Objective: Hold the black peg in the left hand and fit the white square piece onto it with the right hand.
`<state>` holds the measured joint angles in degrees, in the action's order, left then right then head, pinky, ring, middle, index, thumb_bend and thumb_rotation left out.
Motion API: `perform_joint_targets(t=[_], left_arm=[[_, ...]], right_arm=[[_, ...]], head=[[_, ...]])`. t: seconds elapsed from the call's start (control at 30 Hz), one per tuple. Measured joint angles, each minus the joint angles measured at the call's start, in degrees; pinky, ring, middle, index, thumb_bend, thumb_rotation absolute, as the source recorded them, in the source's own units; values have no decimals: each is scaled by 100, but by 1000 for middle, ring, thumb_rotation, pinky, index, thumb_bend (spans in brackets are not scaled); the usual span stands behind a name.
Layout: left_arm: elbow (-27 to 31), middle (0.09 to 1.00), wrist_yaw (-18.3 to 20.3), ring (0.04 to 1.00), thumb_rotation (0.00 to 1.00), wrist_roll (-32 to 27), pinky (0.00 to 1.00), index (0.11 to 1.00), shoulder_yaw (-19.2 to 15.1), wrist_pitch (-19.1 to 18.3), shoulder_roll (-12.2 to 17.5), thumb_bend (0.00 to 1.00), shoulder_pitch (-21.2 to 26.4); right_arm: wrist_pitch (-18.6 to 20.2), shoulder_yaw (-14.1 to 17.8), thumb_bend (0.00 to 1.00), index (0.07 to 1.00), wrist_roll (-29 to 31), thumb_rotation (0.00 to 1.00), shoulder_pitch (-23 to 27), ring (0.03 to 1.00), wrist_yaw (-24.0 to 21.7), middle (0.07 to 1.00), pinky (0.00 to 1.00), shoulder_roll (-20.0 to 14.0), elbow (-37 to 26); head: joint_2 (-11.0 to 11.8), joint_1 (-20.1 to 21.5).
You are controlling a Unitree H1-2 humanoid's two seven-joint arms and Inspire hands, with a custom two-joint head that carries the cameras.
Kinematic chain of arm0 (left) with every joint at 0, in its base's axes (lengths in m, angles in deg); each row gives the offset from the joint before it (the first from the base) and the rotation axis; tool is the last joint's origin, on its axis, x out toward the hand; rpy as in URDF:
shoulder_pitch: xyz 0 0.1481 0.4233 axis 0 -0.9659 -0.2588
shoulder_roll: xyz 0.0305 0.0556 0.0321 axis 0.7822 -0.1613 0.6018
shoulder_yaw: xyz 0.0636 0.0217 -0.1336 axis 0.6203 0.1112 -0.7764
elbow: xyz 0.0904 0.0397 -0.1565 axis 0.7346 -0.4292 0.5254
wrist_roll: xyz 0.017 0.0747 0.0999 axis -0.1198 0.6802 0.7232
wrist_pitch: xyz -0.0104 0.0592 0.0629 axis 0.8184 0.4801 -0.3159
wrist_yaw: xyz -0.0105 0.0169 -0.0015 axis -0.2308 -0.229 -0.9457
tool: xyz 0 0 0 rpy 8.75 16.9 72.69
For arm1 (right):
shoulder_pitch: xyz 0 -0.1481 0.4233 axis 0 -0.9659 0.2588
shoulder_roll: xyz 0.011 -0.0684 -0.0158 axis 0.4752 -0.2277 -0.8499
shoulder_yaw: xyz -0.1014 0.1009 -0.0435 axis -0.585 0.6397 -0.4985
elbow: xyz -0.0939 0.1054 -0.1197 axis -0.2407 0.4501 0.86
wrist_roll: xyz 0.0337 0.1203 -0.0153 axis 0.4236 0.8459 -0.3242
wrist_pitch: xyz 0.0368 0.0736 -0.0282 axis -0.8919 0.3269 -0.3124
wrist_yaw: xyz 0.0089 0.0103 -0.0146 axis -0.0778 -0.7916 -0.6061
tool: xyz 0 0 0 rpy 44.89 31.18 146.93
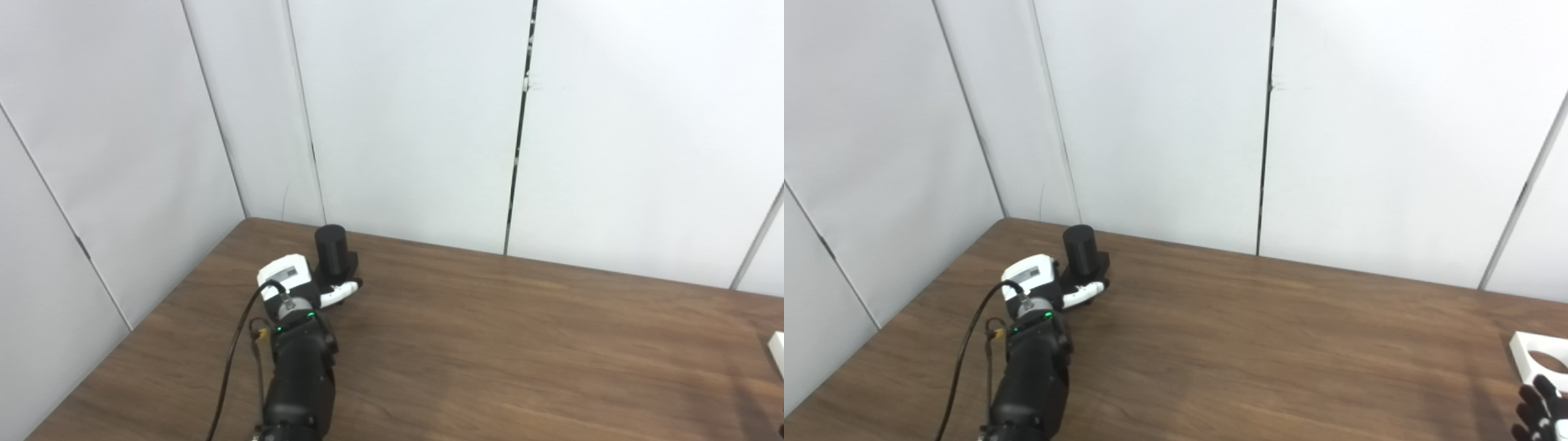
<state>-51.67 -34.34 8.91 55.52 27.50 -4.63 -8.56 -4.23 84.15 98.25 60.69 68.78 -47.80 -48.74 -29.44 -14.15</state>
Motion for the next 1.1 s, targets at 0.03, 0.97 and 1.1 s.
perform_joint_targets(t=[0.03, 0.97, 1.1], left_arm=[[-2, 1000, 0, 1000, 917, 0, 1000, 900, -14, 0, -12, 907, 1], [-1130, 1000, -152, 1000, 732, 304, 1000, 912, -663, 1, -41, 786, 548], [-1196, 1000, -320, 1000, 622, 231, 1000, 818, -507, 6, 71, 760, 548]], right_arm=[[2, 0, 617, 1000, 0, 979, 0, 1000, 0, 997, 1000, 0, 0], [55, 2, 587, 1000, 57, 985, -78, 1000, -34, 999, 1000, -75, -226], [70, 1, 600, 1000, 70, 980, -85, 1000, -32, 998, 1000, -80, -247]], head=[[0, 0], [-53, -9], [-62, -9]])
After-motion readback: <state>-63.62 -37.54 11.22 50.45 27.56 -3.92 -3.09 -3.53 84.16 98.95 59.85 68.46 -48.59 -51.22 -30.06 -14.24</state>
